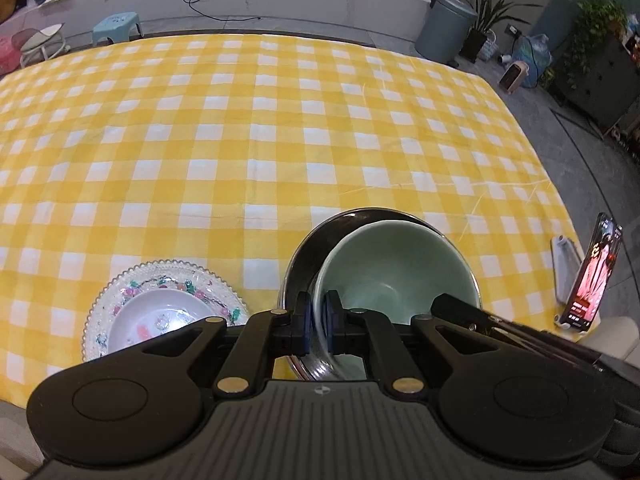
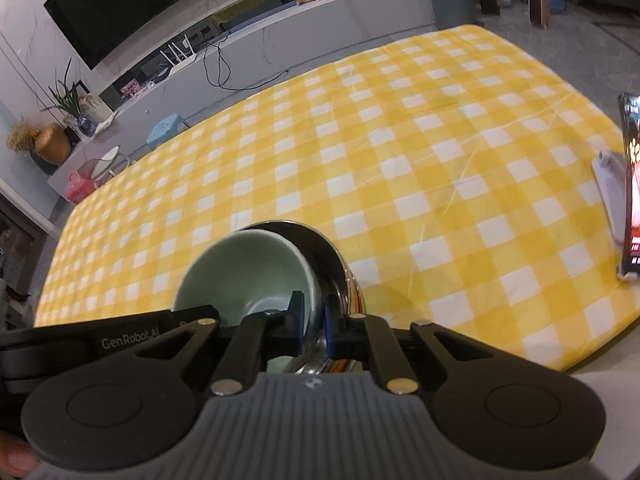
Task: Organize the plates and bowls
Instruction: 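Lower the pale green bowl with the left gripper into the orange bowl, then open the left gripper to release the green bowl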
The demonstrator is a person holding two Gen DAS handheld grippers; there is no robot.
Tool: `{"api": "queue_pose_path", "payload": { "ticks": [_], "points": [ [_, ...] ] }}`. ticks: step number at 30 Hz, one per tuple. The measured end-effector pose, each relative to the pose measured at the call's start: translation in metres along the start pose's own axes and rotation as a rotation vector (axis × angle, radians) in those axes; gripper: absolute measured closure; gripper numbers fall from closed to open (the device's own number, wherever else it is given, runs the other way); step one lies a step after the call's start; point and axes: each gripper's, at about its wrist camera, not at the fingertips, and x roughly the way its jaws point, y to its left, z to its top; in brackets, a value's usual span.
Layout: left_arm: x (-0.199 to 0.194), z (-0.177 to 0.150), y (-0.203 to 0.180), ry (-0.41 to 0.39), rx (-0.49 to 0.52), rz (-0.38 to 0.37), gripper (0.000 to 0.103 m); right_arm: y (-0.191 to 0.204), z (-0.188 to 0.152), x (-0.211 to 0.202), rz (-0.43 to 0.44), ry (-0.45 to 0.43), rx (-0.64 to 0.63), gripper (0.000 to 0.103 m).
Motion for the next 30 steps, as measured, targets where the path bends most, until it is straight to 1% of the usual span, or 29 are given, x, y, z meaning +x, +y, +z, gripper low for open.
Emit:
{"api": "queue_pose_path", "payload": {
  "ticks": [4,7,10,14,17,20,23,25,26,27,28,29,30],
  "points": [
    [0.001,0.000,-0.003,-0.005,0.030,0.030,0.097,0.006,0.002,0.003,-0.033,-0.001,-0.061,0.096],
    [0.000,0.003,-0.002,-0.009,0.037,0.024,0.098,0.011,0.003,0.005,-0.063,-0.008,-0.116,0.096],
    [0.000,0.004,-0.003,-0.010,0.053,0.027,0.098,0.014,0.005,0.008,-0.081,-0.008,-0.144,0.097],
    [0.000,0.004,0.002,-0.014,0.043,0.004,0.097,0.017,0.005,0.009,-0.093,-0.011,-0.181,0.096],
    [-0.001,0.004,0.007,-0.020,0.020,-0.021,0.096,0.022,0.004,0.010,-0.111,-0.018,-0.227,0.094],
    [-0.008,0.004,0.009,-0.051,0.016,-0.044,0.094,0.027,0.002,0.002,-0.121,-0.064,-0.278,0.090],
    [-0.017,0.003,0.013,-0.089,0.006,-0.077,0.083,0.029,0.004,-0.006,-0.108,-0.098,-0.294,0.077],
    [-0.023,0.002,0.015,-0.118,0.002,-0.095,0.076,0.029,0.004,-0.012,-0.097,-0.141,-0.303,0.069],
    [-0.025,0.001,0.017,-0.136,-0.001,-0.101,0.069,0.027,0.005,-0.014,-0.089,-0.160,-0.298,0.065],
    [-0.027,-0.001,0.018,-0.151,-0.006,-0.105,0.060,0.024,0.006,-0.016,-0.077,-0.176,-0.282,0.060],
    [-0.029,-0.002,0.020,-0.162,-0.013,-0.105,0.054,0.019,0.006,-0.017,-0.064,-0.186,-0.261,0.059],
    [-0.029,-0.002,0.023,-0.171,-0.022,-0.106,0.047,0.014,0.006,-0.016,-0.050,-0.191,-0.230,0.058],
    [-0.030,-0.004,0.026,-0.182,-0.035,-0.109,0.043,0.007,0.006,-0.013,-0.038,-0.188,-0.187,0.052]
  ]
}}
